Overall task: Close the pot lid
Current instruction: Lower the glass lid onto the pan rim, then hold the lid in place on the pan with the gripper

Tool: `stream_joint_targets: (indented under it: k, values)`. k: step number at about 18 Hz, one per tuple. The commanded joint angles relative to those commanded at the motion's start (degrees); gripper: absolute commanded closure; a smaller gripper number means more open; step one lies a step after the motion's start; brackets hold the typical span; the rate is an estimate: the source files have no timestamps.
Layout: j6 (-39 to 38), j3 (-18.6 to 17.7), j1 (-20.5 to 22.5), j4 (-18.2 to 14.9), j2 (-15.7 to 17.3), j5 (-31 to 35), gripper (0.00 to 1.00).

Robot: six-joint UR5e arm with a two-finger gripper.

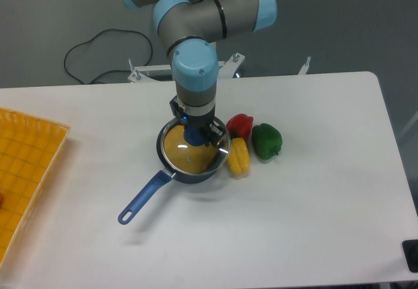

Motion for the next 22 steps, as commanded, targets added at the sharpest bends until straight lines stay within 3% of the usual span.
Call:
stream_joint_targets:
  k: [22]
  values:
    - [-0.09,-0.7,-0.79,2.02,-0.53,0.7,0.48]
